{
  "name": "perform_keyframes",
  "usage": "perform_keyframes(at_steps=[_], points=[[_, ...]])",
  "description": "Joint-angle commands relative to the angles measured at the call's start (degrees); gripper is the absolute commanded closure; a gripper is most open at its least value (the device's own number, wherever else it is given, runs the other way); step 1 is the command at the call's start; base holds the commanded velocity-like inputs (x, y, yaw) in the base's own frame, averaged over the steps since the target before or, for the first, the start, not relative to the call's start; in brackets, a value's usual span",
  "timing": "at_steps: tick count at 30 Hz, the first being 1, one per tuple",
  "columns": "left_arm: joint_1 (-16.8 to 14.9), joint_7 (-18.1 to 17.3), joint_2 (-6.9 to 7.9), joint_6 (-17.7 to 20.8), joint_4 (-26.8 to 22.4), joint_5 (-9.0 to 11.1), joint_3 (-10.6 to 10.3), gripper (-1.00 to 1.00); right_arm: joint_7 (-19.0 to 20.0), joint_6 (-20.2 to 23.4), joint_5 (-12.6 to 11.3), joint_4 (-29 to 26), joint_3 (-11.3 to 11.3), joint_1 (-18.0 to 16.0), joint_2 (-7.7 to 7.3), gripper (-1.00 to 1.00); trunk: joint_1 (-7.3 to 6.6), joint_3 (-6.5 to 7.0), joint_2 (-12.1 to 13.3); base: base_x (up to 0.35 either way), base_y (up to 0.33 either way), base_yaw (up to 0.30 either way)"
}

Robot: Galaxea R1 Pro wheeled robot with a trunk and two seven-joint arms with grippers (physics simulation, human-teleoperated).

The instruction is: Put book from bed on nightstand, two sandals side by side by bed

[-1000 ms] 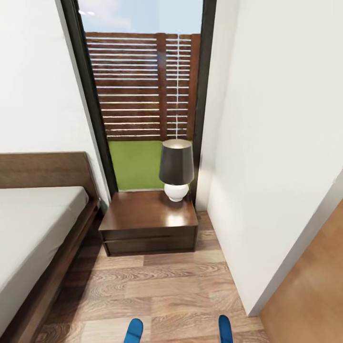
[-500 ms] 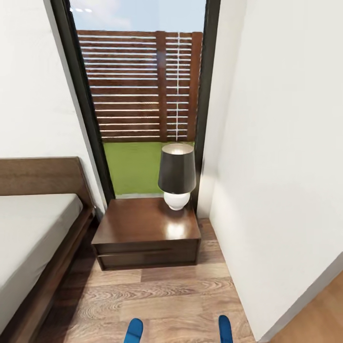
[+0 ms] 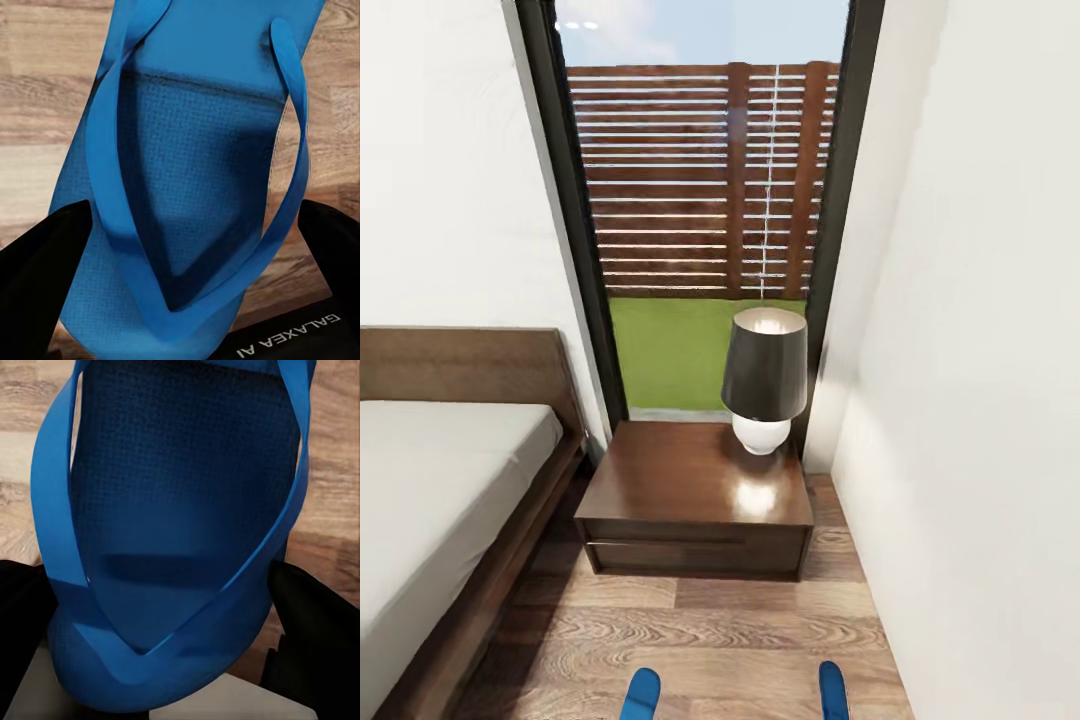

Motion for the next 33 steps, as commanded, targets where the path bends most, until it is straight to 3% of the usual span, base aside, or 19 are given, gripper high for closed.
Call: perform_keyframes(at_steps=[1, 33], points=[[-0.05, -0.26, -0.01, -0.14, 0.07, -0.29, 0.44, 1.00, 0.14, 0.09, 0.55, 0.07, -0.52, -0.06, -0.04, 1.00, -0.01, -0.05, -0.02, 0.002, 0.000, 0.287], [-0.05, -0.26, -0.01, -0.14, 0.07, -0.29, 0.46, 1.00, 0.14, 0.09, 0.55, 0.07, -0.52, -0.06, 0.05, 1.00, -0.01, -0.05, -0.02, 0.000, 0.000, 0.287]])
